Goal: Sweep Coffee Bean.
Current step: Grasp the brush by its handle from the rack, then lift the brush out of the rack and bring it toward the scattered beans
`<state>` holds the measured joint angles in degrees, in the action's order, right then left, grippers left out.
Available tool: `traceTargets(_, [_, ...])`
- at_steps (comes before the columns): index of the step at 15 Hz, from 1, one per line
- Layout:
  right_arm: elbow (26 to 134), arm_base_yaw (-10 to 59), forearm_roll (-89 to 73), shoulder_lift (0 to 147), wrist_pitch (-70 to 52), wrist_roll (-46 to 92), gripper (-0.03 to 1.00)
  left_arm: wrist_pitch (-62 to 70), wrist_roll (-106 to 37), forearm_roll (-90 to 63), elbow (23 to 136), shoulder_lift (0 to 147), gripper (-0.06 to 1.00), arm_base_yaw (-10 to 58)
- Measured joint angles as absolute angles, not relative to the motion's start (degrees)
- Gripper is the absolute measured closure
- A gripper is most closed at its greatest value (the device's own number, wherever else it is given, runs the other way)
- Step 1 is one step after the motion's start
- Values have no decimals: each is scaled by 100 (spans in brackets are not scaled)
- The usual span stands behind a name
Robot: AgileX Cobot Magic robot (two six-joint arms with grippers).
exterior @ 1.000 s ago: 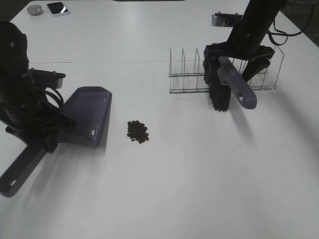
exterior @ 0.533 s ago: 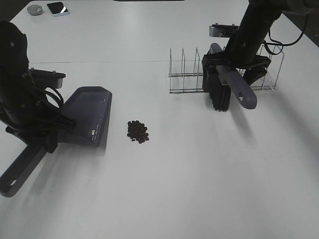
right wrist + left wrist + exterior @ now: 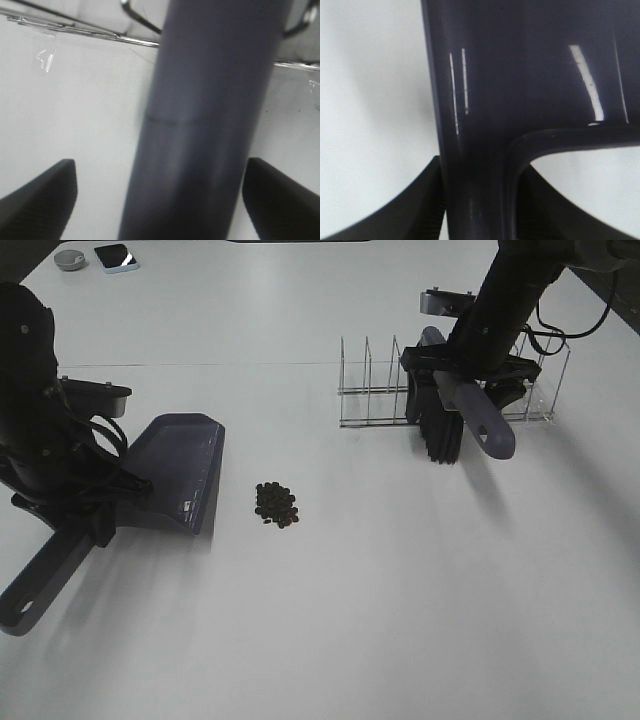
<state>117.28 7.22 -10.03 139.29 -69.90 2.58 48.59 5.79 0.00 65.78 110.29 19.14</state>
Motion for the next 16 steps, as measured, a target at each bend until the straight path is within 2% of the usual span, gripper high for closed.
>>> traceTargets(2, [11728,722,-1003,13929,-6990,155,31,4847,579,0,6578,11029,61,1914])
traceTargets(5, [11728,722,-1003,13929,-6990,57,60,4824,579,0,6578,11029,61,1914])
traceTargets(6, [11728,716,-963,13929,-6984,46,64,4824,579,0,6578,11029,61,1914])
traceTargets(16, [11471,722,-705,13631,-7007,0,65,4819,642,-46,6578,11029,61,1914])
